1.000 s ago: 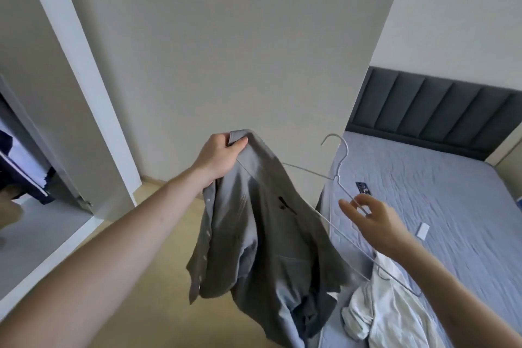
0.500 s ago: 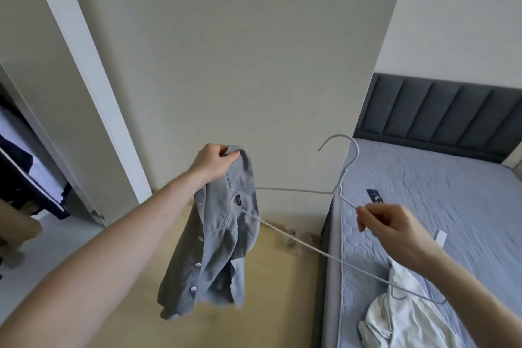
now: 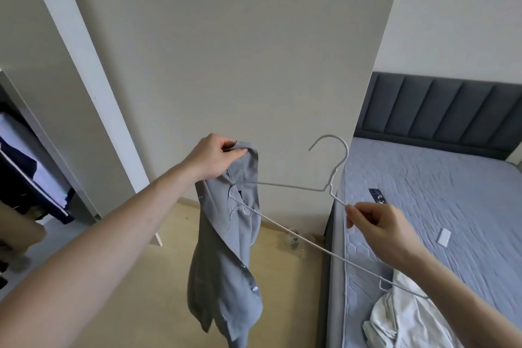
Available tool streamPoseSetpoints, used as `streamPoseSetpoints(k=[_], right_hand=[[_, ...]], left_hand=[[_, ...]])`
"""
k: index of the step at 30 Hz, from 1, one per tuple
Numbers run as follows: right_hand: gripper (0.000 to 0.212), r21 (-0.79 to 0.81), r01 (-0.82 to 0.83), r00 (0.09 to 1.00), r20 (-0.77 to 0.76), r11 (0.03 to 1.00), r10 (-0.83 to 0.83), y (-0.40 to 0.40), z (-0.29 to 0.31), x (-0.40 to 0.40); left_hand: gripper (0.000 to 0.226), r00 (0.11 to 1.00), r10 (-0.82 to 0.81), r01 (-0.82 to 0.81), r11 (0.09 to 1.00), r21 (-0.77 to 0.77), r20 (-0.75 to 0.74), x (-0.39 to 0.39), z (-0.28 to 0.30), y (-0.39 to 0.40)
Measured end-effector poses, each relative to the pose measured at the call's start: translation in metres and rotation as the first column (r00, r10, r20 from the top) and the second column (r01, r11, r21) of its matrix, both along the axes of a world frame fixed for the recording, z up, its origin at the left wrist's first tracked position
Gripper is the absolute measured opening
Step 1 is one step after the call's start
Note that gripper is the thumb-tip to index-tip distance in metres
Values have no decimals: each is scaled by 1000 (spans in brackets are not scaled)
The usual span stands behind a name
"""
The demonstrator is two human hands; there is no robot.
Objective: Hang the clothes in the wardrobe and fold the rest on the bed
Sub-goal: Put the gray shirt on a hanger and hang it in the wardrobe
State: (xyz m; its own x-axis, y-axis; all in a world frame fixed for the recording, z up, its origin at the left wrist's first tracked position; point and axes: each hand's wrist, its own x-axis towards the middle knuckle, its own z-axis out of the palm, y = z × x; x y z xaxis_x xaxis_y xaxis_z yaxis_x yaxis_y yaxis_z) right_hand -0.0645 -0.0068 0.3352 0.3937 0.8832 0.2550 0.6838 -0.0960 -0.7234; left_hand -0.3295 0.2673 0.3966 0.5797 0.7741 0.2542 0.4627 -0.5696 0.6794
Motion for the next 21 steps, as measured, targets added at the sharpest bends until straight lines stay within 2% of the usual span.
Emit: streamPoseSetpoints(k=[4, 11, 16, 21], right_hand=[[38, 3, -6, 1000, 19, 1000, 6, 3, 1, -12], [37, 99, 53, 995, -89, 994, -45, -18, 19, 8], [35, 59, 34, 998, -51, 998, -31, -22, 9, 4], [37, 64, 46, 998, -43, 997, -43, -19, -10, -9]], left_hand=[[52, 999, -44, 44, 999, 13, 10, 9, 2, -6], [55, 997, 50, -47, 998, 52, -59, -3, -4, 11], [55, 1000, 2, -1, 1000, 28, -25, 10, -3, -3], [54, 993, -115, 115, 993, 22, 13, 32, 13, -29]])
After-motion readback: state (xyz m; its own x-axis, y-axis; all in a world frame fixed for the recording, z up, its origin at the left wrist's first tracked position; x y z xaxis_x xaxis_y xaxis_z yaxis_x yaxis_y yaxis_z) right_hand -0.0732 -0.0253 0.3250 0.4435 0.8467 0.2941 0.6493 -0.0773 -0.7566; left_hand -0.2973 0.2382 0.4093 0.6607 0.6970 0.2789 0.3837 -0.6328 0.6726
